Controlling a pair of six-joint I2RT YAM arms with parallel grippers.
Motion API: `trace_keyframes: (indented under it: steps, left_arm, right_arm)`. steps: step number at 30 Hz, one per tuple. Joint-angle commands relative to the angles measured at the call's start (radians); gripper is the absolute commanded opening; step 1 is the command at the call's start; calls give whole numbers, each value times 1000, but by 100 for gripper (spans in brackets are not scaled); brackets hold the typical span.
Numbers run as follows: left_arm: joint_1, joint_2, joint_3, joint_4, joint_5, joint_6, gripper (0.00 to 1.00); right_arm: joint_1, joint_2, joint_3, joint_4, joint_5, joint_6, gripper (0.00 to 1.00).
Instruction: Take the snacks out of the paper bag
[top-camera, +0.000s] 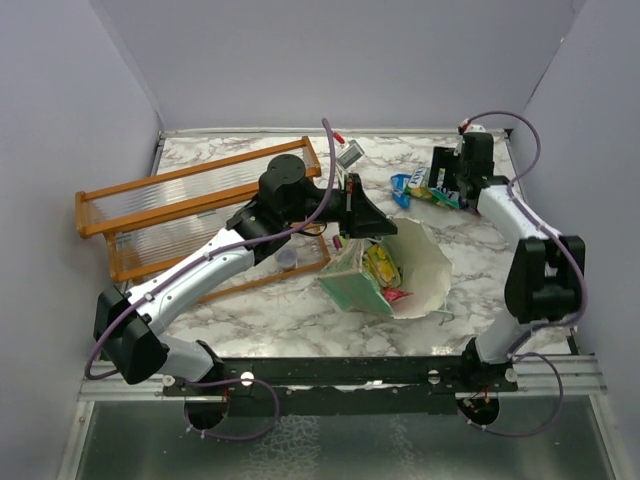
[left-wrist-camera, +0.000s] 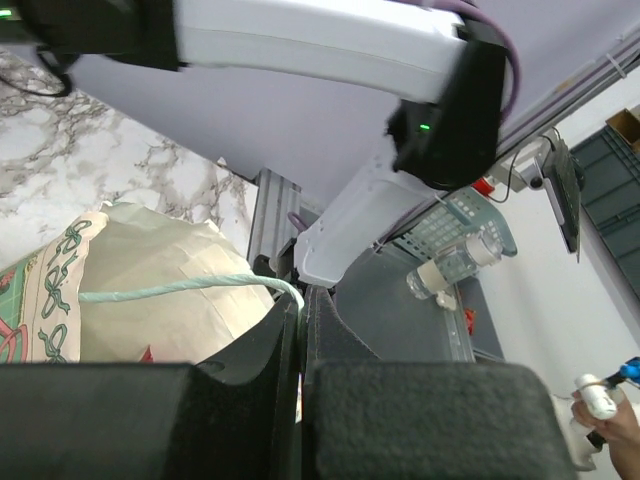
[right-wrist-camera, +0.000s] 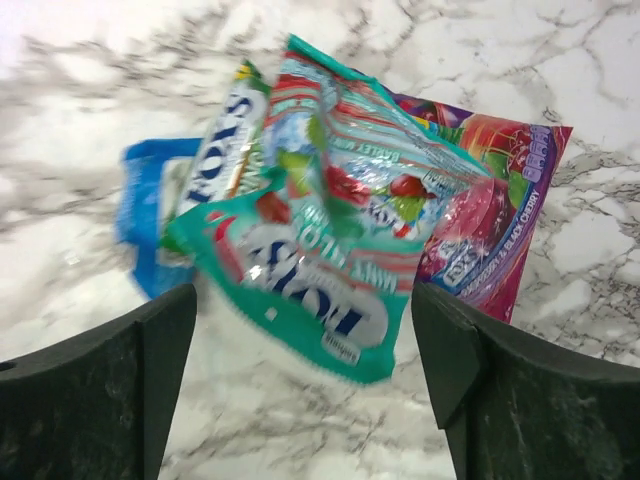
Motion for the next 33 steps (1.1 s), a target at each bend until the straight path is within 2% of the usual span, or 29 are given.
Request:
trace_keyframes:
  steps: [1,5,8,13,16,18,23,27,33]
  left_arm:
    - [-9,-24,2,56,61,34,0]
    - [-11,-24,-6,49,78,67,0]
    - [-14,-36,-33,90,82,72,0]
    - [-16,-47,-70,161,95,65,0]
    - [-17,-44,-77,193,73,37,0]
    - [-18,-41,-68,214,68,18,0]
    - [-17,-55,-16,99,-30,80,0]
    - [-16,-46,17,36,-59,113,0]
    - [-16,-46,46,18,-74,111,0]
  right_arm:
    - [1,-285,-136,-3,-234,60,89]
    - [1,-512,-274,9,-474,111,91]
    - [1,-692,-336,-42,-639,121,91]
    - [1,-975,-407,-148,-753,131,93]
    - [1,-1052,-398,-248,-866,145,93]
    - [1,-1101,-362,-335,-879,106,93]
    - [67,-1143,-325,-473,-898,-29,91]
    - [107,-1182,-347,-475,-994,-47,83]
    - [116,-1272,-489,-289,-1174,189,80]
